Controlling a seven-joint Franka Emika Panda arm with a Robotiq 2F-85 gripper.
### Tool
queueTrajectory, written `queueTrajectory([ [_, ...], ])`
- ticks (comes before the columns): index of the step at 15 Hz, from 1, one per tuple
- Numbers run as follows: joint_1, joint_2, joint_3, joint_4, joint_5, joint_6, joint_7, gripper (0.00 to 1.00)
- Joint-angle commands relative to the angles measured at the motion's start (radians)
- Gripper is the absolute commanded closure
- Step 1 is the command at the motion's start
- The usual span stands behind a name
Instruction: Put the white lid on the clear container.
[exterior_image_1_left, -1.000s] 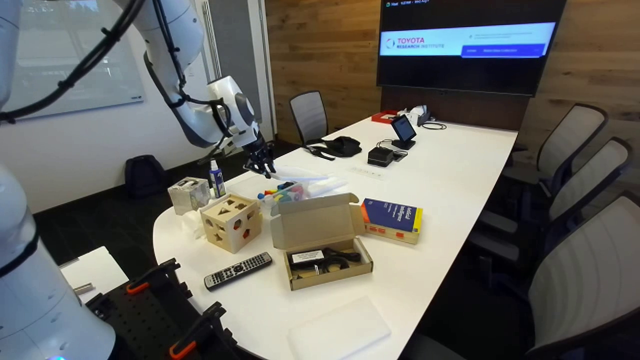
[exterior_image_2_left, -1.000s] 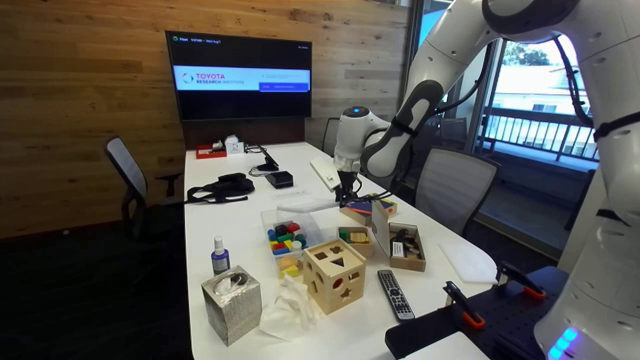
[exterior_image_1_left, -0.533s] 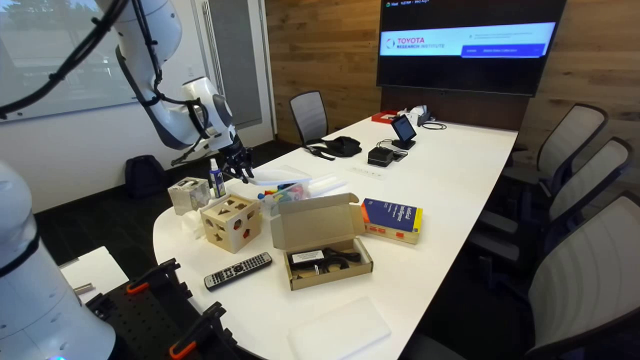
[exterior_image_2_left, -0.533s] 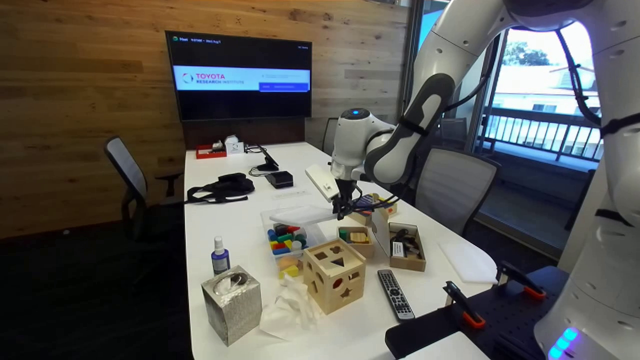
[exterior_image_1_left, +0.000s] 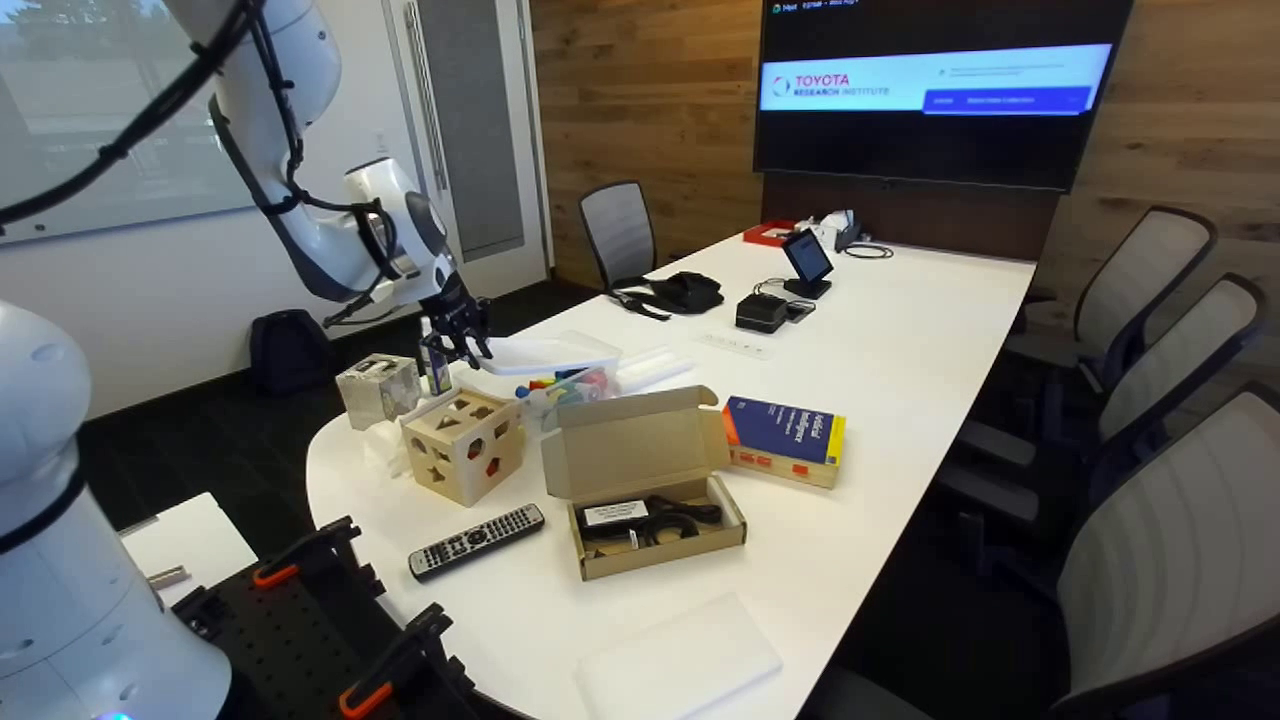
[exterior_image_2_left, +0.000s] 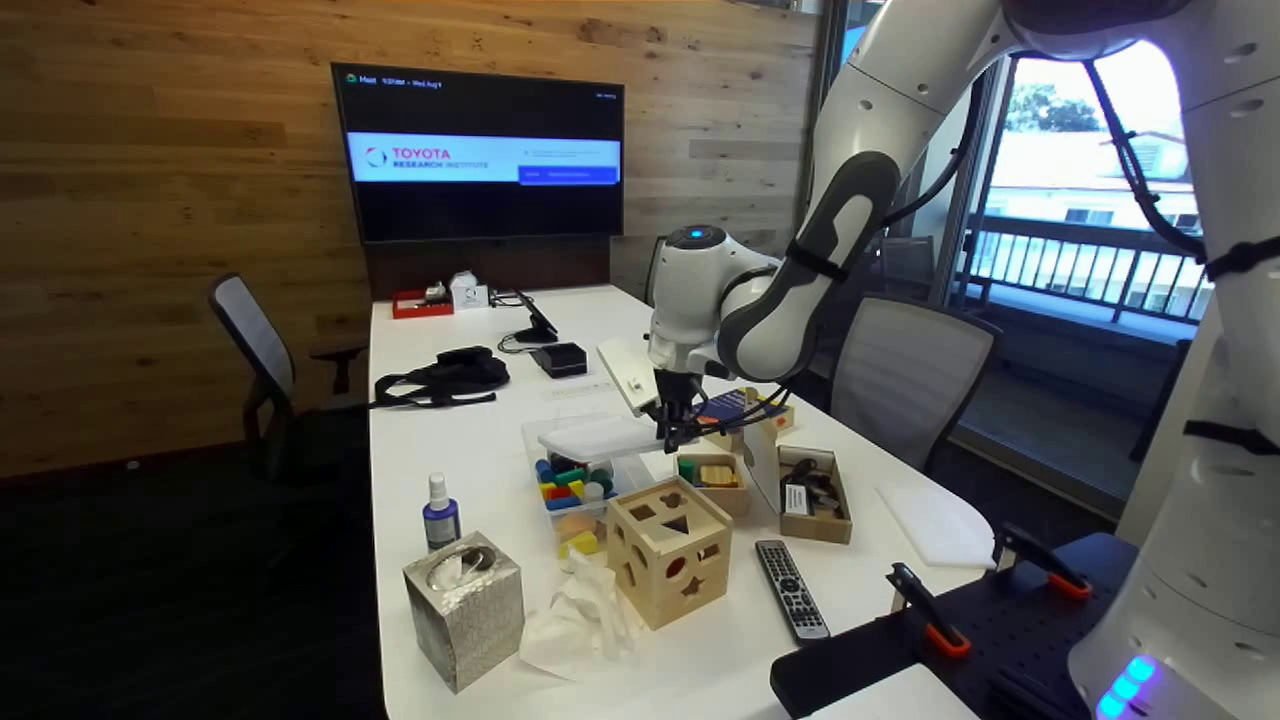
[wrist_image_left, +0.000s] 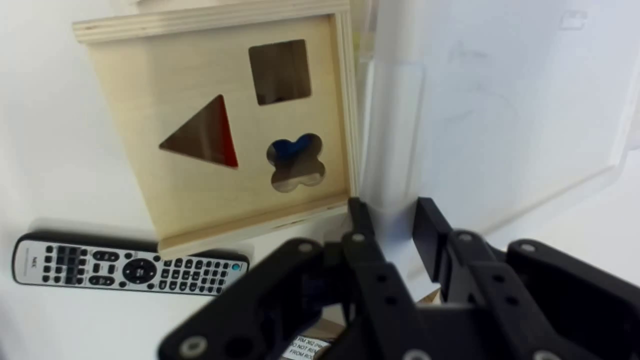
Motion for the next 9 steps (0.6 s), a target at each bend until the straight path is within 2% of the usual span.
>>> queueTrajectory([
  [1, 0.17, 0.001, -0.174, -0.006, 0.119, 0.045, 0.0, 0.93],
  [3, 0.261, 0.026, -0.264, -0.01, 0.194, 0.076, -0.001, 0.93],
  [5, 0.318, 0.058, -0.305, -0.021, 0.259, 0.113, -0.001, 0.93],
  [9, 0.349, 0.119, -0.279, -0.033, 0.343, 0.184, -0.002, 0.93],
])
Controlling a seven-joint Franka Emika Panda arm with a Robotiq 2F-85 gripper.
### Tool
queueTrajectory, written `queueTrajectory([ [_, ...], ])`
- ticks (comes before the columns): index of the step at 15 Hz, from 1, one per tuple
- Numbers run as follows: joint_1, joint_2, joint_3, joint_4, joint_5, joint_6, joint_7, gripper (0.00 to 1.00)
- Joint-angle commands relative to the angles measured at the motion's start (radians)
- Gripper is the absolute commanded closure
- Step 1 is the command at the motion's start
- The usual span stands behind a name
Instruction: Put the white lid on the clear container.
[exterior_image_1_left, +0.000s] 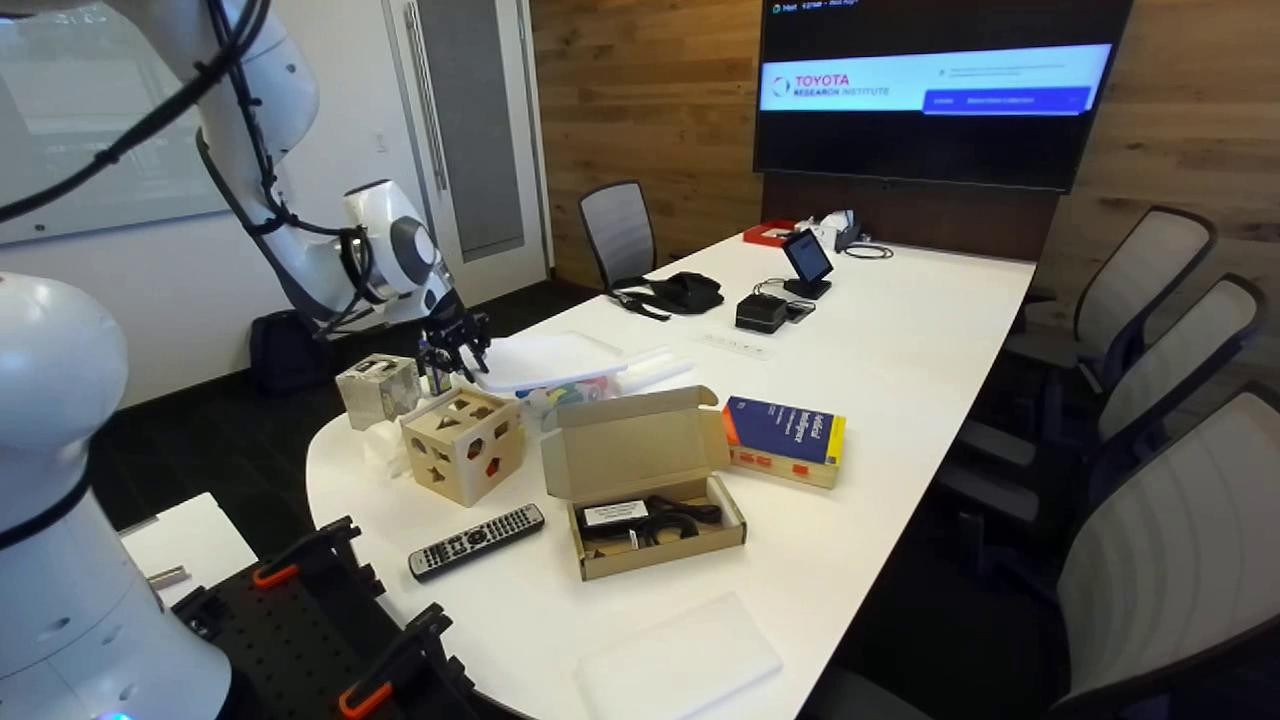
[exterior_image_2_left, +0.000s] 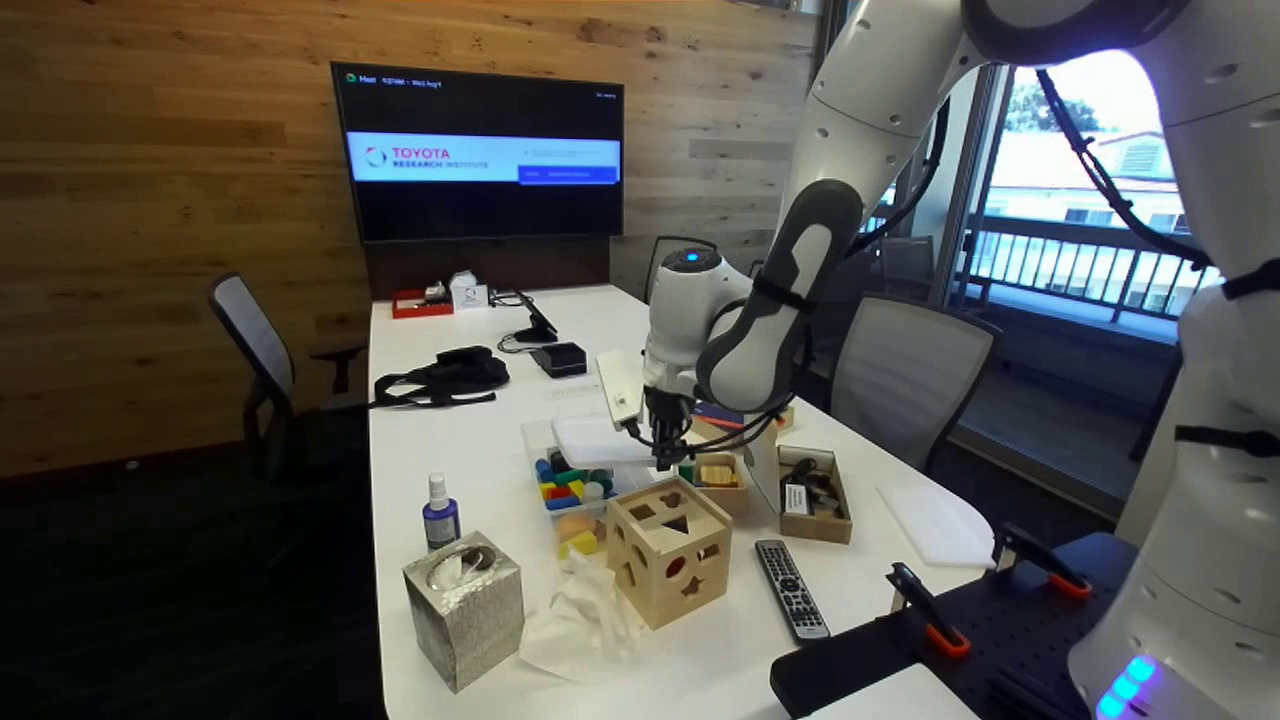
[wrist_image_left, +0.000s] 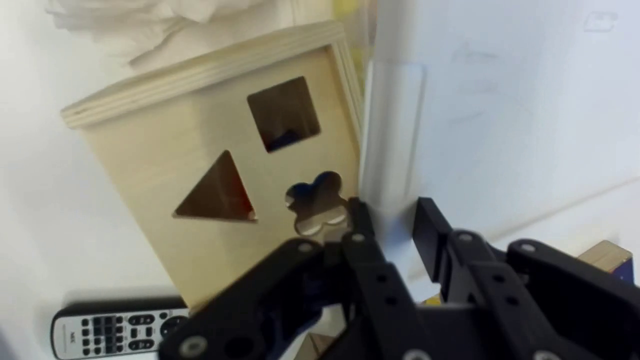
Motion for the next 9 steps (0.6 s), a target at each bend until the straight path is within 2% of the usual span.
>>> queueTrajectory([
  [1, 0.033, 0.048, 0.007, -0.014, 0.069, 0.074, 0.0, 0.93],
  [9, 0.099, 0.134, 0.019, 0.04, 0.277, 0.164, -0.1, 0.93],
])
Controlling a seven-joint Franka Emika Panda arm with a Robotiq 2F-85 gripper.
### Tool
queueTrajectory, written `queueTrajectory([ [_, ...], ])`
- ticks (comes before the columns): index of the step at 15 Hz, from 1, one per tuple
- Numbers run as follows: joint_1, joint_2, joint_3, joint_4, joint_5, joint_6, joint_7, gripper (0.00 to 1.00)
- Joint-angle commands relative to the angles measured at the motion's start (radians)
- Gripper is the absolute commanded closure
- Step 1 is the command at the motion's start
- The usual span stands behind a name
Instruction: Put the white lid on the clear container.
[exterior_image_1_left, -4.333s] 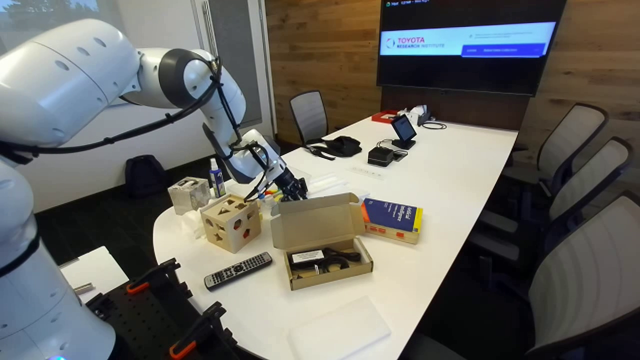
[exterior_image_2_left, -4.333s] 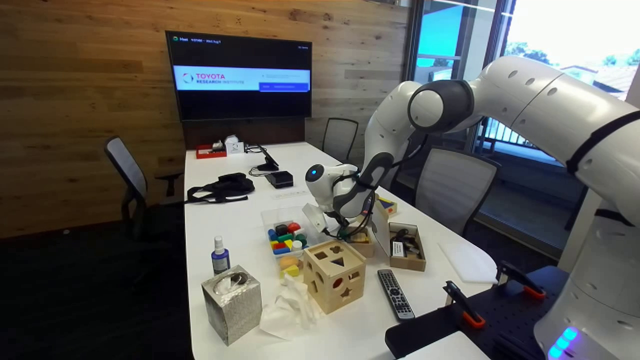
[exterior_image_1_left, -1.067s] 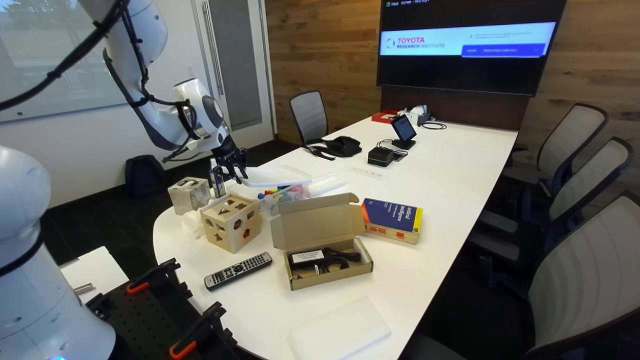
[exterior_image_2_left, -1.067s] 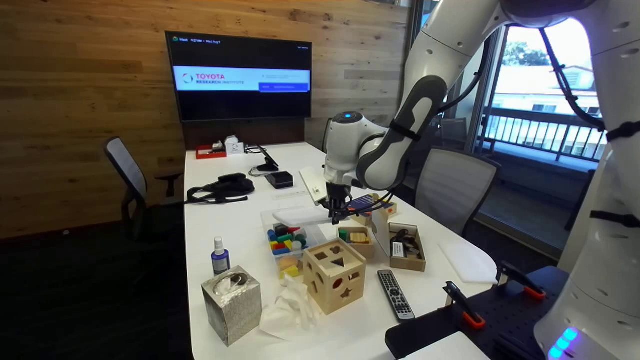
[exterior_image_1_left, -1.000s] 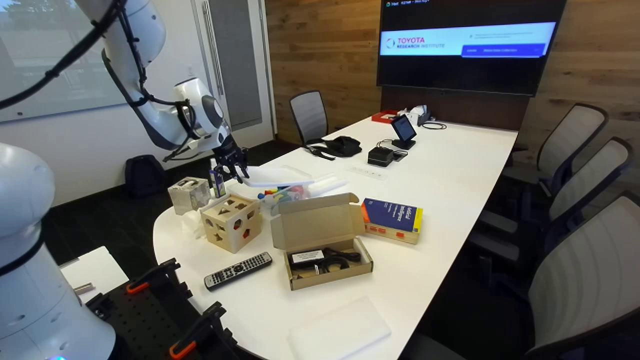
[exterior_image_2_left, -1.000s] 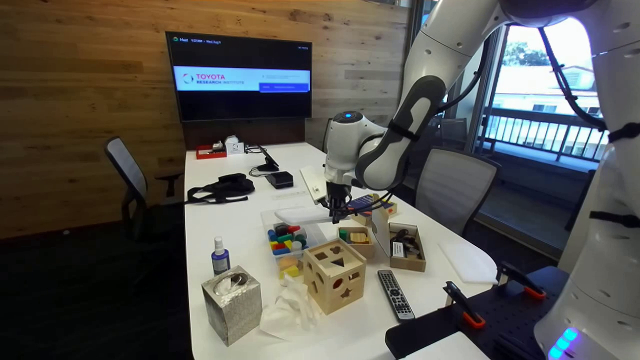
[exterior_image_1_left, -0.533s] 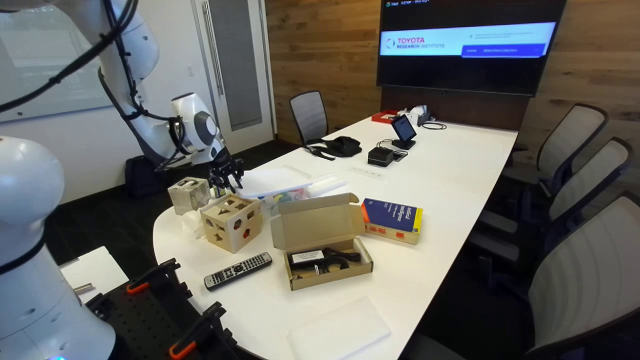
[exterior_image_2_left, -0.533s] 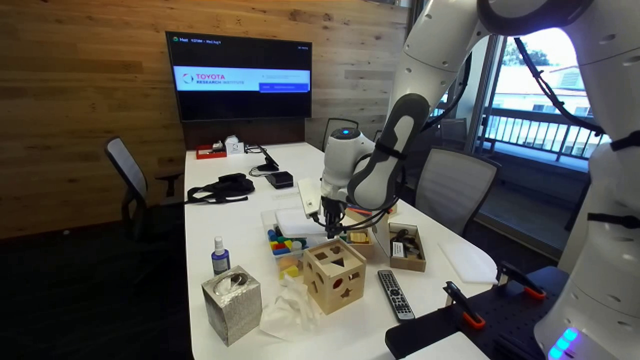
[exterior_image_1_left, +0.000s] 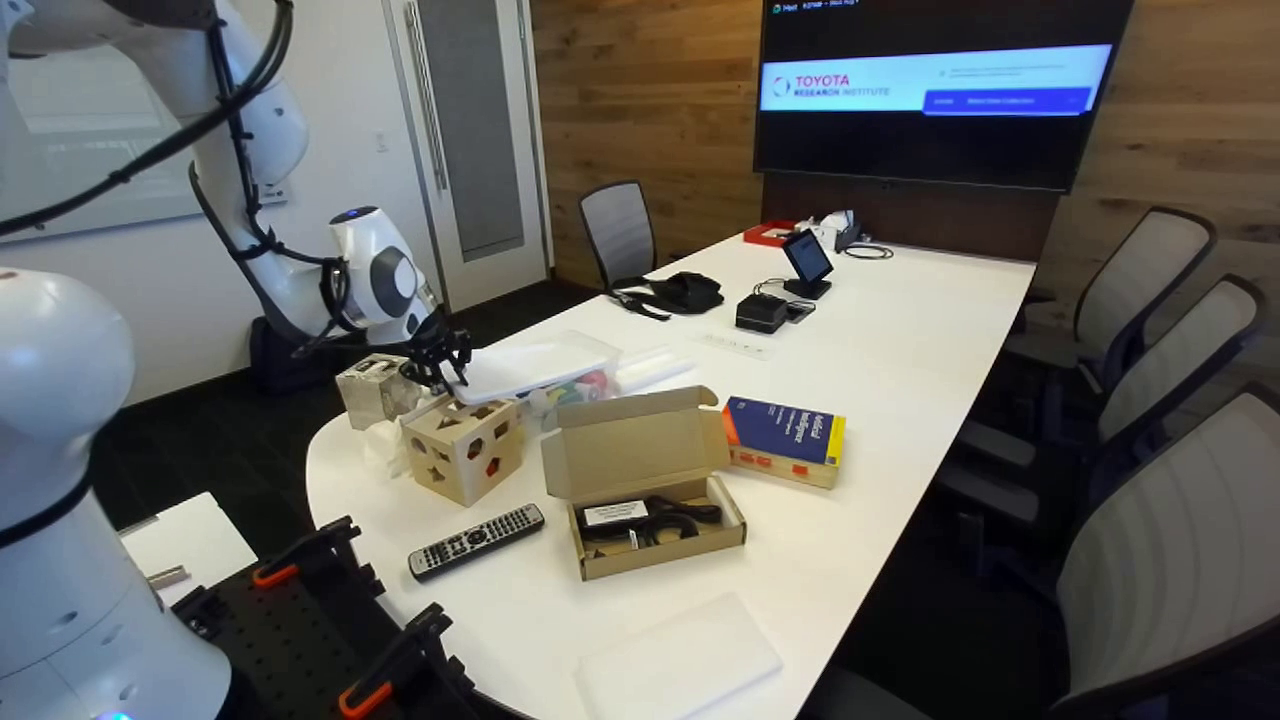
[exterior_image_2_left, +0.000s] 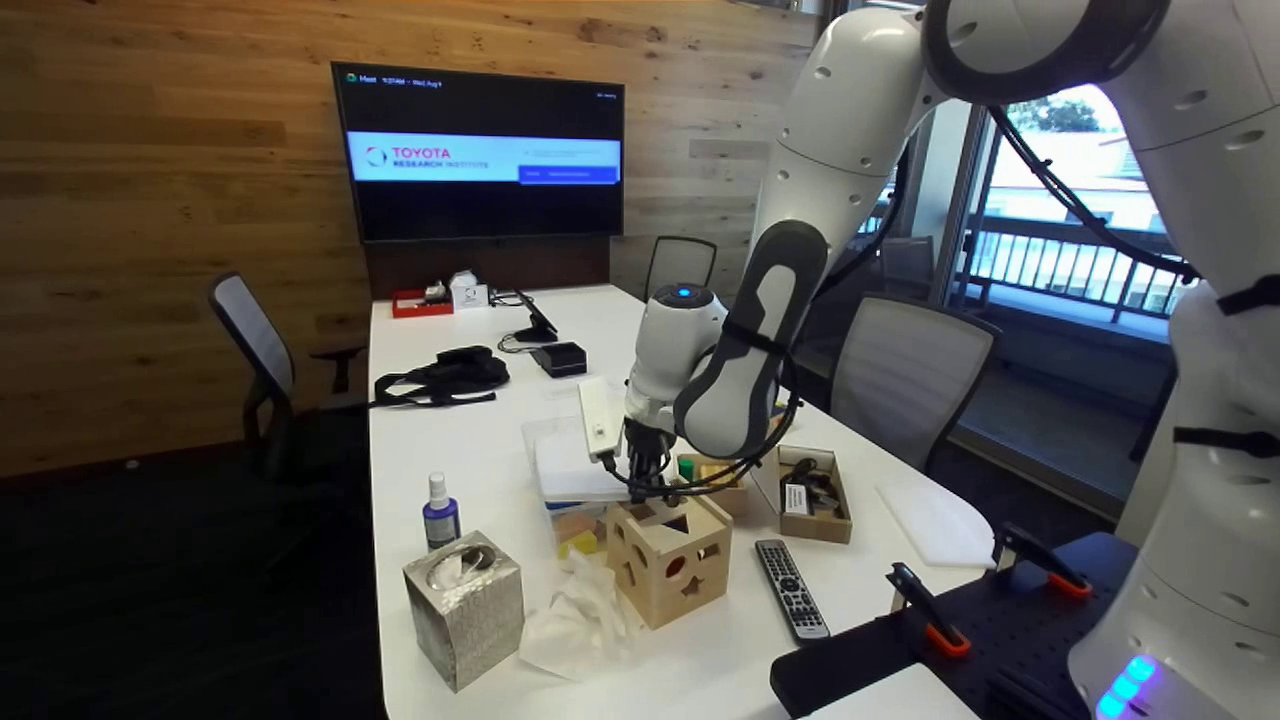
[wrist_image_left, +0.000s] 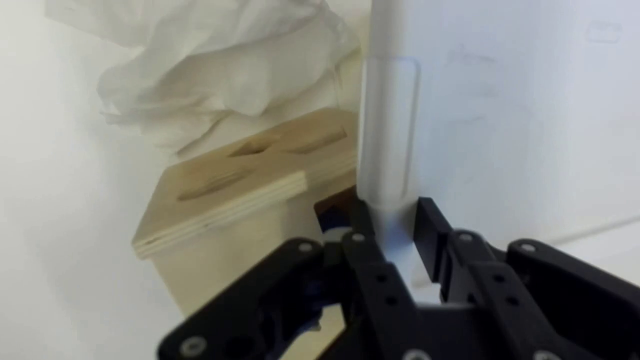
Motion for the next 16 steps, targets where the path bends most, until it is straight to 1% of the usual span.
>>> queueTrajectory([
  [1, 0.025, 0.029, 0.005, 0.03, 0.1, 0.033, -0.063, 0.93],
  [5, 0.05, 0.037, -0.012, 0.055, 0.179, 0.048, -0.108, 0.93],
  [7, 0.05, 0.048, -0.007, 0.07, 0.209, 0.053, -0.133, 0.93],
  [11, 0.048, 0.091, 0.004, 0.114, 0.25, 0.05, -0.186, 0.93],
  [14, 0.056, 0.125, -0.003, 0.15, 0.275, 0.046, -0.208, 0.93],
  [16, 0.071, 0.141, -0.022, 0.169, 0.288, 0.049, -0.213, 0.93],
])
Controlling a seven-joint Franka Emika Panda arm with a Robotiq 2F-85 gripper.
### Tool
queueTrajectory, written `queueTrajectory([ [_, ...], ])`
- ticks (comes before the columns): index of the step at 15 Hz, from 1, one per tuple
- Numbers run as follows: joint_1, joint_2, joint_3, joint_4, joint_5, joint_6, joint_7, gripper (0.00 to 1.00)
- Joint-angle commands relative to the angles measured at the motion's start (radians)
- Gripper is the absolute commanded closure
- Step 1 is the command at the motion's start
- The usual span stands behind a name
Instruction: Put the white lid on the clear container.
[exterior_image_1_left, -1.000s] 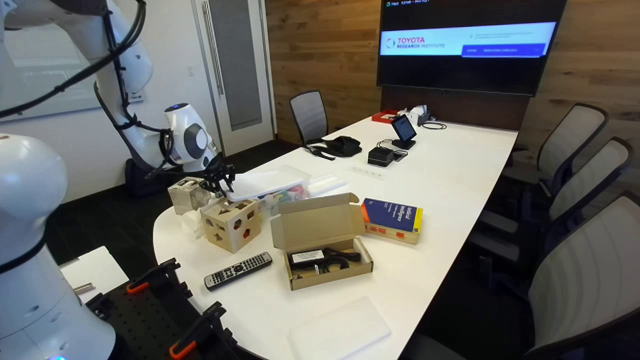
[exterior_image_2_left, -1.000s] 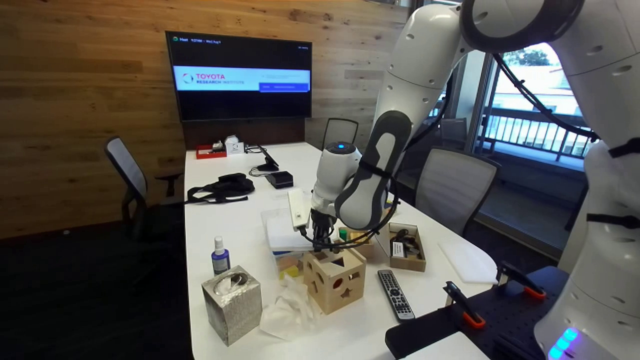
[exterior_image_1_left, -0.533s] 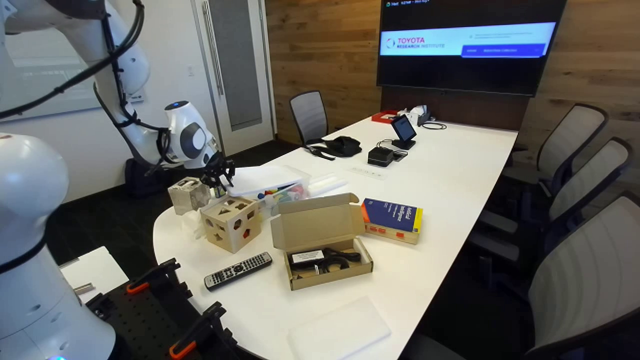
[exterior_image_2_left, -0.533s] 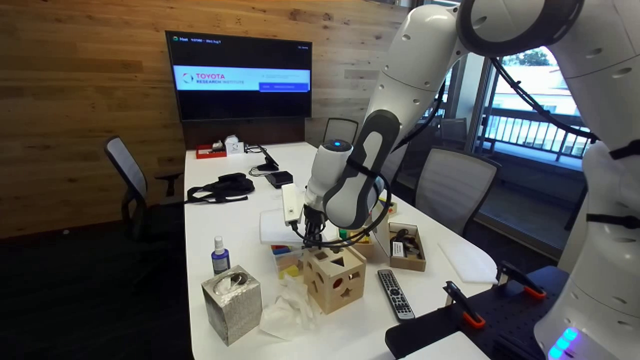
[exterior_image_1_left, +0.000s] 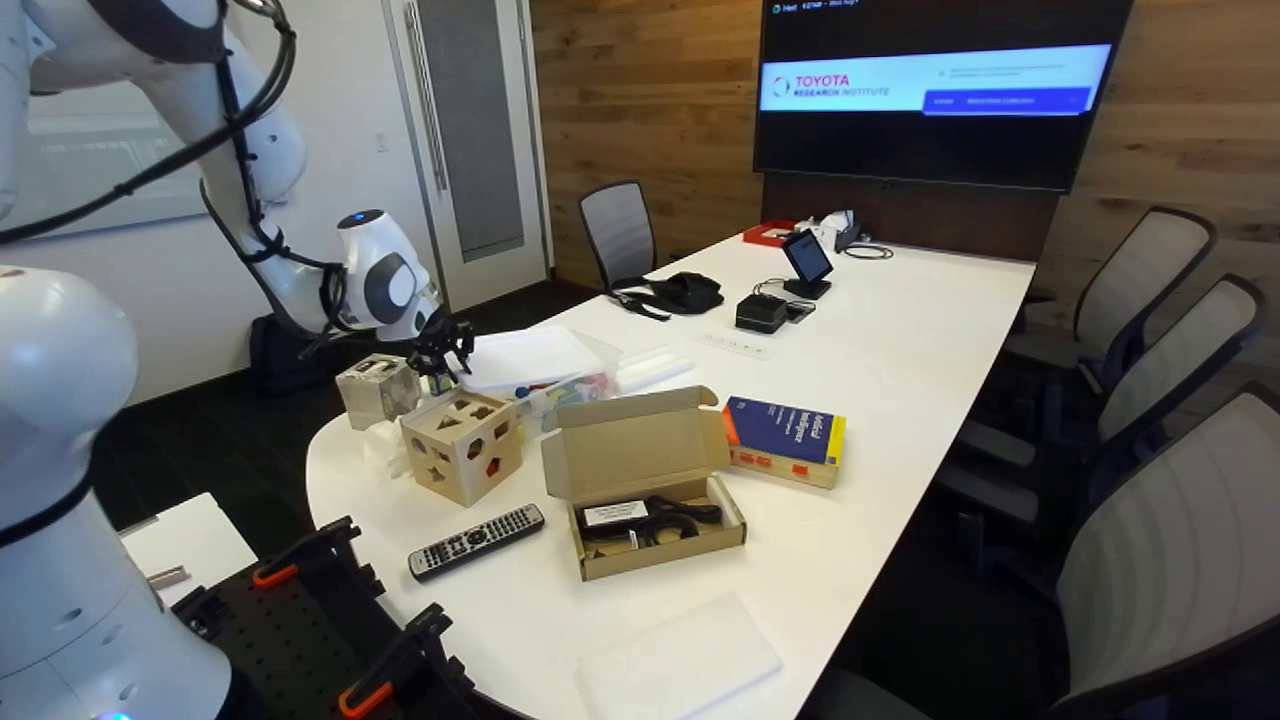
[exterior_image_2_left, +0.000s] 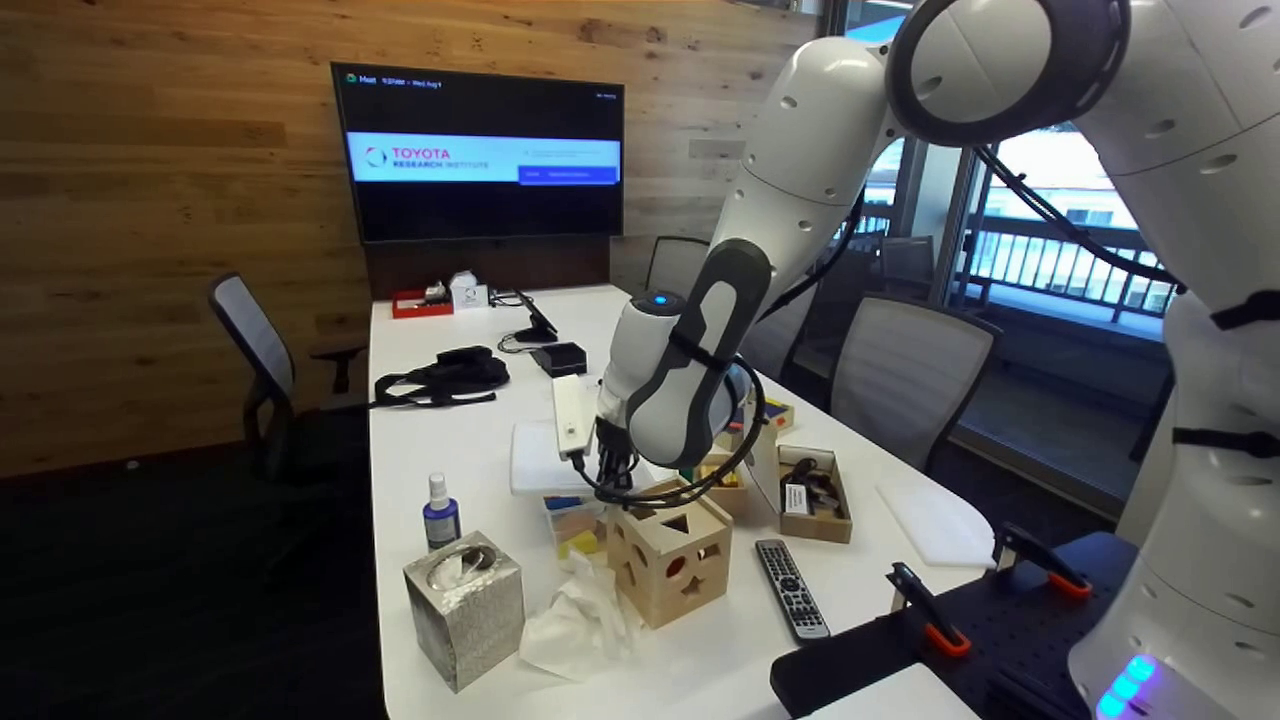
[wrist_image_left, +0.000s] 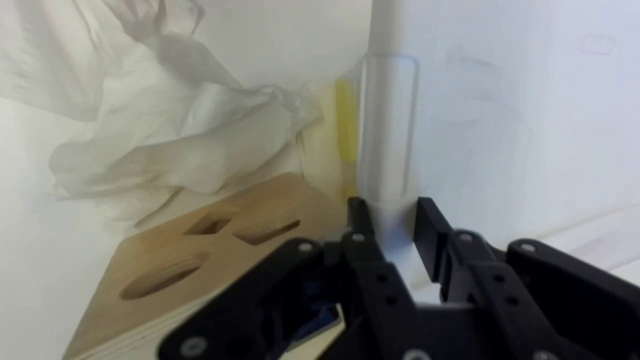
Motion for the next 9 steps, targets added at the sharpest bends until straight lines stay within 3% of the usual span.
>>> queueTrajectory([
  [1, 0.04, 0.049, -0.038, 0.047, 0.045, 0.021, -0.025, 0.93],
  [9, 0.177, 0.144, -0.185, 0.086, 0.092, 0.043, -0.017, 0.93],
])
